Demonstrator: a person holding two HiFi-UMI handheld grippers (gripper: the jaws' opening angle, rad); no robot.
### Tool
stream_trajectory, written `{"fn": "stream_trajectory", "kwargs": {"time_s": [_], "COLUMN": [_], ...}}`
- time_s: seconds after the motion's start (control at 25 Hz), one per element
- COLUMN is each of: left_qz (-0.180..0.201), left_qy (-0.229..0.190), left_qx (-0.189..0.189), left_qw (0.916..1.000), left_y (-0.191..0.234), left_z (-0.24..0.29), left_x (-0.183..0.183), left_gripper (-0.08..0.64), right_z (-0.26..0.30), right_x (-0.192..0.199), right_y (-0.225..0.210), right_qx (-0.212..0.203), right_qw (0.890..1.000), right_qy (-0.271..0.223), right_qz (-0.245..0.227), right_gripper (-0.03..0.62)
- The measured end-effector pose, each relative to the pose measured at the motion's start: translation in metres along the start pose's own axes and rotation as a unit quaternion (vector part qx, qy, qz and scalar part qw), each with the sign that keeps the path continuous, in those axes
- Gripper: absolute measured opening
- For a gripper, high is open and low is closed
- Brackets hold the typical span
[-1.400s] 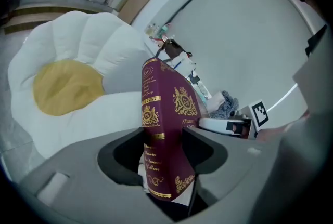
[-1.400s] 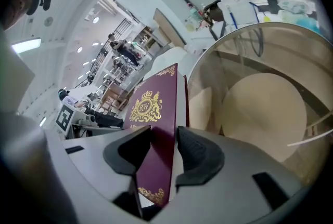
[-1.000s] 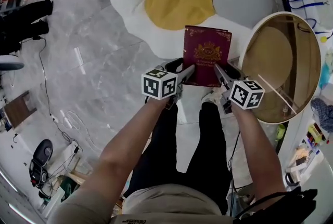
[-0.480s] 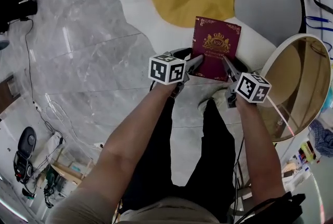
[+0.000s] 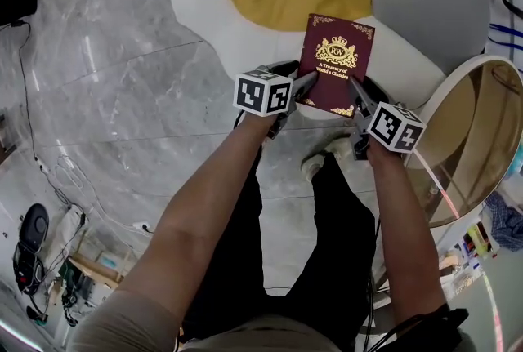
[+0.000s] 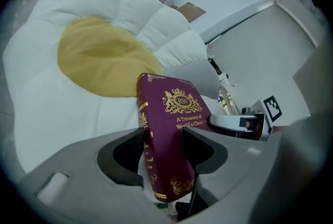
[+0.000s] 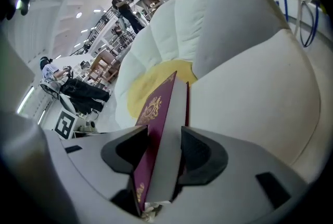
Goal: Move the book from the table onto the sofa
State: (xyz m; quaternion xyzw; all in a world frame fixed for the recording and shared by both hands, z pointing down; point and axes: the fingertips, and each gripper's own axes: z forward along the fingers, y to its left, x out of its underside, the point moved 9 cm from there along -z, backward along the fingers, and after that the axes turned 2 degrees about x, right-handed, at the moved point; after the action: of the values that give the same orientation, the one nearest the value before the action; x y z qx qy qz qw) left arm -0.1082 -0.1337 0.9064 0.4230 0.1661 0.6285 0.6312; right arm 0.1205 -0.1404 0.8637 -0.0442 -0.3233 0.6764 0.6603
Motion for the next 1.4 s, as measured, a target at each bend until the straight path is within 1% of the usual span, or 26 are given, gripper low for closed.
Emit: {"fn": "stream_trajectory", "kwargs": {"time_s": [0.08,0.2,0.32,0.44,0.56,0.6,0.72,0.76,0.8,0.84,0.96,1.0,1.08,1.16,1.24,1.32,1.4], "left_qz": [0.01,0.011,0.016,0.02,0.031,0.036,0.057,0.068,0.08,0.092,0.125,0.136,0.159,0.18,0.206,0.236,0.266], "left_qy": [0.003,0.009,0.013,0.019,0.023,0.024,0.027,0.031,0.037,0.046,0.077,0.088,0.102,0.098,0.09,0.081,0.075], "left_qx": [-0.009,-0.016,-0.023,-0.029,-0.028,-0.023,0.007,0.019,0.032,0.045,0.089,0.101,0.122,0.14,0.153,0.157,0.153], "left_qw": [0.9999,0.9998,0.9995,0.9992,0.9989,0.9988,0.998,0.997,0.9956,0.9937,0.9851,0.9815,0.9744,0.9685,0.9625,0.9557,0.9487], "left_y": [0.0,-0.003,-0.012,-0.029,-0.055,-0.067,-0.106,-0.121,-0.136,-0.151,-0.196,-0.212,-0.243,-0.273,-0.299,-0.323,-0.347], "left_z": [0.002,-0.003,-0.021,-0.048,-0.078,-0.089,-0.125,-0.138,-0.153,-0.168,-0.217,-0.235,-0.269,-0.303,-0.334,-0.362,-0.385], "left_x": [-0.002,-0.003,-0.007,-0.011,-0.018,-0.02,-0.026,-0.027,-0.027,-0.027,-0.03,-0.03,-0.033,-0.04,-0.048,-0.058,-0.065], "left_gripper": [0.232,0.232,0.232,0.232,0.232,0.232,0.23,0.229,0.213,0.187,0.021,0.008,0.008,0.008,0.008,0.008,0.008], "right_z": [0.0,-0.01,-0.029,-0.054,-0.085,-0.098,-0.139,-0.154,-0.17,-0.185,-0.234,-0.252,-0.289,-0.325,-0.359,-0.389,-0.417], "right_x": [0.0,0.002,0.004,0.002,-0.006,-0.009,-0.015,-0.015,-0.014,-0.013,-0.007,-0.004,0.0,0.001,0.005,0.008,0.009], "right_y": [0.0,0.002,0.011,0.028,0.048,0.056,0.084,0.095,0.107,0.12,0.16,0.174,0.203,0.229,0.254,0.28,0.304], "right_qx": [0.007,0.021,0.025,0.018,0.014,0.012,0.005,0.003,0.0,-0.003,-0.013,-0.016,-0.016,-0.01,-0.012,-0.016,-0.02], "right_qw": [1.0,1.0,1.0,1.0,1.0,1.0,0.999,0.999,0.998,0.998,0.996,0.995,0.993,0.991,0.991,0.988,0.984], "right_qy": [-0.003,-0.007,-0.007,-0.004,-0.006,-0.009,-0.013,-0.013,-0.012,-0.01,-0.006,-0.008,-0.016,-0.029,-0.047,-0.066,-0.08], "right_qz": [0.002,0.005,0.004,-0.001,-0.015,-0.018,-0.038,-0.047,-0.056,-0.063,-0.084,-0.094,-0.114,-0.127,-0.127,-0.136,-0.16], "right_gripper": [0.207,0.207,0.207,0.201,0.167,0.146,0.06,0.044,0.032,0.027,0.014,0.012,0.012,0.012,0.012,0.012,0.012]}}
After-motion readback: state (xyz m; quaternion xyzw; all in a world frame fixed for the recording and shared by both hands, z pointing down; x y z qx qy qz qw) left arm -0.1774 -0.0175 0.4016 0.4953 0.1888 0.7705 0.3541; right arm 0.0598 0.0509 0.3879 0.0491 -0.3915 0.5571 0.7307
